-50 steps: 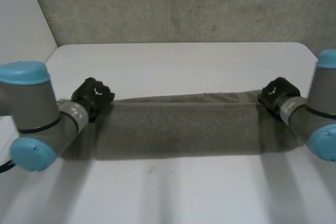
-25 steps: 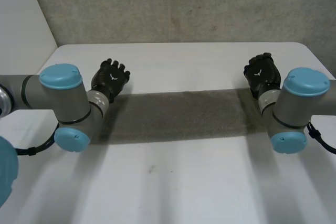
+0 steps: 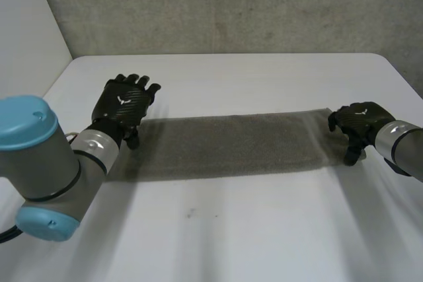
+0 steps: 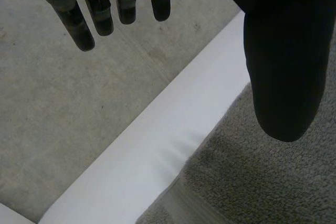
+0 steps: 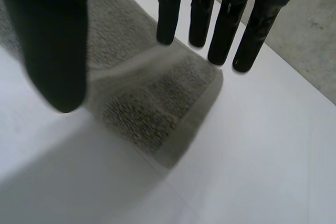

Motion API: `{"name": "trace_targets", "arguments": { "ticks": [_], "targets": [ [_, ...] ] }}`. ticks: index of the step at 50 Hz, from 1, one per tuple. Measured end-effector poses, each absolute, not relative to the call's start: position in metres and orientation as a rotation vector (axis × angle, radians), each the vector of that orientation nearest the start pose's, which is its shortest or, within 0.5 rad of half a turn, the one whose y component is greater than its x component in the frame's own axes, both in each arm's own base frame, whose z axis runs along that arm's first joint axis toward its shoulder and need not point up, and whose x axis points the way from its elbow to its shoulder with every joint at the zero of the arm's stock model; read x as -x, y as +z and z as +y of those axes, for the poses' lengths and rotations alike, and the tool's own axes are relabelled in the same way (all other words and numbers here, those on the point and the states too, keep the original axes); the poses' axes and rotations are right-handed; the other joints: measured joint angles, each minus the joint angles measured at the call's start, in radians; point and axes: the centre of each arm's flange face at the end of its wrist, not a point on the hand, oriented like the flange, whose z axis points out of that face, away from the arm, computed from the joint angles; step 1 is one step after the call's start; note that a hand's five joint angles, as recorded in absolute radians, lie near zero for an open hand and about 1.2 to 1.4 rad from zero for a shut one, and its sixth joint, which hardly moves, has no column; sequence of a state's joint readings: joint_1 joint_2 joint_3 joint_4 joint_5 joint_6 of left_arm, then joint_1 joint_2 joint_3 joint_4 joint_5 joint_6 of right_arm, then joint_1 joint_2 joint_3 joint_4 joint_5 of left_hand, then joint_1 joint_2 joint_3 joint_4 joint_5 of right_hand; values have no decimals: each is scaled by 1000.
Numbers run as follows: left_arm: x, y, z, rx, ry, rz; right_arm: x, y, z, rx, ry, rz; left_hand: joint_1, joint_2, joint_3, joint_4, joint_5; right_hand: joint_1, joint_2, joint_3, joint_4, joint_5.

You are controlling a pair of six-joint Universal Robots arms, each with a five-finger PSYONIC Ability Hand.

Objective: Fold the laundry

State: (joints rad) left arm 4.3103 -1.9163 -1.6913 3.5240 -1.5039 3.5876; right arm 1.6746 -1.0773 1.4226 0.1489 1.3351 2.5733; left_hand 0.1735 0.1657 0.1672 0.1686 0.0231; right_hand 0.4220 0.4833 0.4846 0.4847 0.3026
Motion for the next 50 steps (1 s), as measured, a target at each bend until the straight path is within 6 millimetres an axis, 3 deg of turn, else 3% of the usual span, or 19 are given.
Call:
{"name": "trace_targets", "arguments": {
  "ticks": [3, 17, 19, 21, 28, 37, 41, 42, 46, 50],
  "targets": [
    [264, 190, -273, -990, -2172, 2094, -182, 169, -343, 1060, -1668, 2502, 0, 0, 0, 0, 0, 78, 101, 99, 95, 85],
    [262, 182, -272, -967, -2205, 2076, -167, 133, -360, 1041, -1674, 2538, 0, -1, 0, -1, 0, 121, 150, 152, 152, 139],
    [262, 181, -271, -969, -2203, 2077, -165, 128, -363, 1036, -1672, 2547, 0, -1, 0, -1, 0, 451, 547, 525, 526, 491],
    [262, 181, -271, -971, -2202, 2078, -163, 126, -366, 1031, -1693, 2549, 0, -1, 0, -1, 0, 525, 676, 667, 667, 633],
    [263, 181, -268, -977, -2200, 2081, -147, 135, -384, 1058, -1885, 2586, 0, -1, 0, -1, 0, 527, 693, 697, 706, 664],
    [262, 183, -266, -973, -2206, 2077, -125, 163, -397, 1287, -2160, 2713, 0, -1, 0, -1, 0, 530, 693, 698, 707, 675],
    [261, 184, -266, -969, -2208, 2075, -142, 177, -395, 1297, -2260, 2593, 0, -1, 0, -1, 0, 531, 693, 701, 707, 676],
    [261, 185, -266, -966, -2210, 2073, -163, 189, -390, 1280, -2328, 2453, 0, -1, 0, -1, 0, 531, 693, 704, 707, 678],
    [261, 186, -266, -961, -2214, 2069, -196, 204, -378, 1259, -2385, 2233, 0, -1, 0, -1, 0, 532, 693, 706, 707, 680],
    [260, 191, -266, -949, -2229, 2055, -272, 218, -336, 1308, -2368, 1804, 0, -1, 0, -1, 0, 535, 693, 707, 707, 682]
  ]
}}
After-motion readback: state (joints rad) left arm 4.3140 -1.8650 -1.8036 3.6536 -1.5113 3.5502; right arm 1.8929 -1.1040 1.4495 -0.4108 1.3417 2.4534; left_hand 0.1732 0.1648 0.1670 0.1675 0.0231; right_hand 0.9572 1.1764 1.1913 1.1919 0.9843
